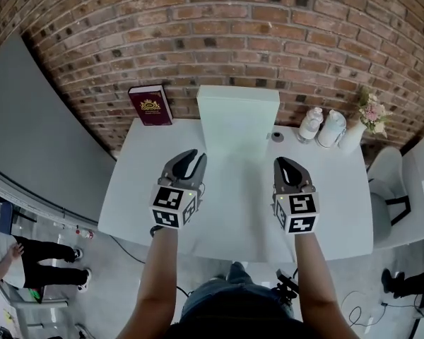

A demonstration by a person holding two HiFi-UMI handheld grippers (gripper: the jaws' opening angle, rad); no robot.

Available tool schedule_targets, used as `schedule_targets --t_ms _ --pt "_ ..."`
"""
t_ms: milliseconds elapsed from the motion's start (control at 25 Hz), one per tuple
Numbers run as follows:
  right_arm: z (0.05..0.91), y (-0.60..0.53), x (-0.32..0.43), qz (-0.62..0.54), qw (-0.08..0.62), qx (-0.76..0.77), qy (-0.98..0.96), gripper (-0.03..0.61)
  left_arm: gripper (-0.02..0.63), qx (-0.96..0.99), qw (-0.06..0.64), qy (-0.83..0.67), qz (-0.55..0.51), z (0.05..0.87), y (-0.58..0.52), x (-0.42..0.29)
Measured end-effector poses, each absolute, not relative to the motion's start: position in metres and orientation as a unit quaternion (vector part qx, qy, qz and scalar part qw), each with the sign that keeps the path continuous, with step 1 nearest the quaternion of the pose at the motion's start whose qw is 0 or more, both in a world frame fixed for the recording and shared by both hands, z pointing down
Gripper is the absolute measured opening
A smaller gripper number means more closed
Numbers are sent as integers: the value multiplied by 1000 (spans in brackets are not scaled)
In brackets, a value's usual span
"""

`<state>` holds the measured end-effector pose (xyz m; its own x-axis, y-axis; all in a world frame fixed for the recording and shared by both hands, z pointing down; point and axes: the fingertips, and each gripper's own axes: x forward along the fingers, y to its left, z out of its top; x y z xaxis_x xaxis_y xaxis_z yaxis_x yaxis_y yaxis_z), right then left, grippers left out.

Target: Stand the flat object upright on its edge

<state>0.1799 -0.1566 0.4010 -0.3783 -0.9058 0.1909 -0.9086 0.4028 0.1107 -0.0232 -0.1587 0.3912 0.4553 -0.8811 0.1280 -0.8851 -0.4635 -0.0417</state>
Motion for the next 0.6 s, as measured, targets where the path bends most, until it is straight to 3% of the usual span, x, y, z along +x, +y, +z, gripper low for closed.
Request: schedule_targets --t_ms 160,600 --pt "381 -131 181 -13 99 566 -818 2 1 851 13 -523 43 373 -141 -29" --pt "330 -67 170 -7 46 576 -816 0 0 850 -11 -526 13 327 -84 -40"
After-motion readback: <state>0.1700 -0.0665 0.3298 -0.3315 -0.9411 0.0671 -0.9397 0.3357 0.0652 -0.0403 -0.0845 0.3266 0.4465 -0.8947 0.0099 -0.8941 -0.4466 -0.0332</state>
